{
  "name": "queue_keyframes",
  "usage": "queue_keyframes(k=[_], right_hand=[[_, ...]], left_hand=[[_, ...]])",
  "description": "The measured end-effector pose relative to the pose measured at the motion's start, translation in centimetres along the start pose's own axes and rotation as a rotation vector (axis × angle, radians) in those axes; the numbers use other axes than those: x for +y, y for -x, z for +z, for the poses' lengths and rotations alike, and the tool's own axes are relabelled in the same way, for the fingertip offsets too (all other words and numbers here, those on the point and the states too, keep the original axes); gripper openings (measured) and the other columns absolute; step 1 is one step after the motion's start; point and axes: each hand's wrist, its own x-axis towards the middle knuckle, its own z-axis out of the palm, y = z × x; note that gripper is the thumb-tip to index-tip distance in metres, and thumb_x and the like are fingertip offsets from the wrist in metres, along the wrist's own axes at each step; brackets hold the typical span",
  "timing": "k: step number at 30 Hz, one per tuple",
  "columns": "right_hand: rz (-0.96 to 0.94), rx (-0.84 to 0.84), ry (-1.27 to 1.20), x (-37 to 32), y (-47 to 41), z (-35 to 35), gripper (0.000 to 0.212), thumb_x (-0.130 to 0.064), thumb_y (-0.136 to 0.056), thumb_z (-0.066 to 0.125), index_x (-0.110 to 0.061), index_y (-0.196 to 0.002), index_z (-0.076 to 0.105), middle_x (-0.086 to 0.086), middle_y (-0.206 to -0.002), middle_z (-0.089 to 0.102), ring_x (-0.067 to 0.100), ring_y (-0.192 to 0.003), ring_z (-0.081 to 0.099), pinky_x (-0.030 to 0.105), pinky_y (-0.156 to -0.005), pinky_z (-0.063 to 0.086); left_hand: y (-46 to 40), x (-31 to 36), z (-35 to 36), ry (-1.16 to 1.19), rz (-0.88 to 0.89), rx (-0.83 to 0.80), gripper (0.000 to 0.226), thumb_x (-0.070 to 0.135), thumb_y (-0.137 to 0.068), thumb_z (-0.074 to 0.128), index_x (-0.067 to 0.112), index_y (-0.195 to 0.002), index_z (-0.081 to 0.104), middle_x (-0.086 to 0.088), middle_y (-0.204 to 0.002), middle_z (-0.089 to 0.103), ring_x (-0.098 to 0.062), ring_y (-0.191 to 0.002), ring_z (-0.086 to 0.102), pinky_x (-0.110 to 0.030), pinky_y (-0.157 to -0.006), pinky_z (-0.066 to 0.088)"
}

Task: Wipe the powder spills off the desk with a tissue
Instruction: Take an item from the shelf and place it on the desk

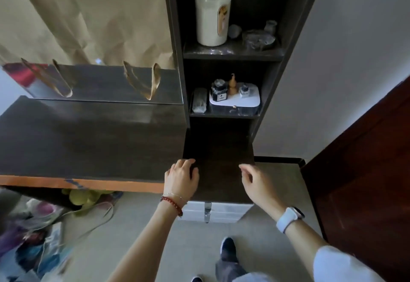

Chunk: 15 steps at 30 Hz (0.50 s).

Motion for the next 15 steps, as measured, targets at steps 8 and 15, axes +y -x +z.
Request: queue_keyframes(k=[8,15], right_hand=[[-0.165,0.275,-0.010,-2.2,-16.0,-5.3,0.042,-0.008,-0.090,0.050,-0.008,-0.132,0.042,0.013,-0.132,0.048,0.026,-0.125,0.042,0.031,-0.100,0.036],[-0.076,0.139,0.191,-0.8,-25.0,-6.1,0.058,-0.010,-0.088,0.051,-0.009,-0.140,0.028,0.012,-0.147,0.033,0.030,-0.136,0.023,0.031,-0.109,0.017]], left_hand=[[-12.3,7.5,-1.6,0.128,0.149,0.169,0.044,0.021,-0.086,0.056,0.008,-0.127,0.047,-0.015,-0.125,0.050,-0.031,-0.114,0.048,-0.043,-0.094,0.043],[-21.6,13.9,-1.6,-0.043,0.254,0.343,0.043,0.027,-0.078,0.063,0.009,-0.116,0.055,-0.016,-0.117,0.056,-0.035,-0.110,0.048,-0.044,-0.085,0.038]])
